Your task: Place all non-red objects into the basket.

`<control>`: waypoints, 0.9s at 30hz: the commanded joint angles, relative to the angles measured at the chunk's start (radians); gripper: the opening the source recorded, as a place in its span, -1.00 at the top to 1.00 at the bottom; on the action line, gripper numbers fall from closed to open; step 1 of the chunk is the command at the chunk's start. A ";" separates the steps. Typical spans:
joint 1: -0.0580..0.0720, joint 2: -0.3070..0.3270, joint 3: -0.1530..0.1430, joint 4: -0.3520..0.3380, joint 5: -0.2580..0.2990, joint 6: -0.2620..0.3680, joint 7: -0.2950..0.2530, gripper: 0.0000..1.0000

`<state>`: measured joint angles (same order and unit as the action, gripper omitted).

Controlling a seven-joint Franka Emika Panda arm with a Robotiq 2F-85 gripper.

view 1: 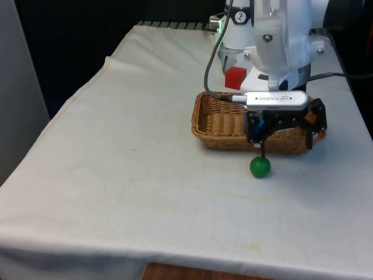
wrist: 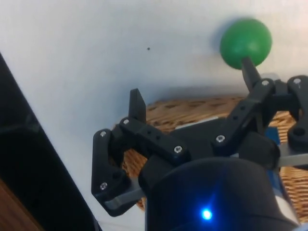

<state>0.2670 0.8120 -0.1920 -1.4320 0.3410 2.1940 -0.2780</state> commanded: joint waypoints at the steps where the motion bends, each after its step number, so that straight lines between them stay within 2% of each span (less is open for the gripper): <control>1: -0.003 0.008 -0.003 0.018 -0.008 -0.027 0.000 -1.00; 4: -0.005 0.022 -0.016 0.044 -0.007 -0.047 -0.011 -1.00; 5: -0.001 0.014 -0.013 0.029 0.000 -0.025 -0.009 -1.00; 6: -0.006 0.027 -0.020 0.051 -0.007 -0.054 -0.015 -1.00; 11: -0.003 0.041 -0.043 0.073 -0.004 -0.078 -0.034 -1.00; 19: -0.005 0.056 -0.039 0.069 0.003 -0.068 -0.043 -1.00; 27: 0.002 0.076 -0.048 0.073 -0.013 -0.054 -0.043 -1.00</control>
<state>0.2650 0.8840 -0.2340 -1.3650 0.3330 2.1420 -0.3250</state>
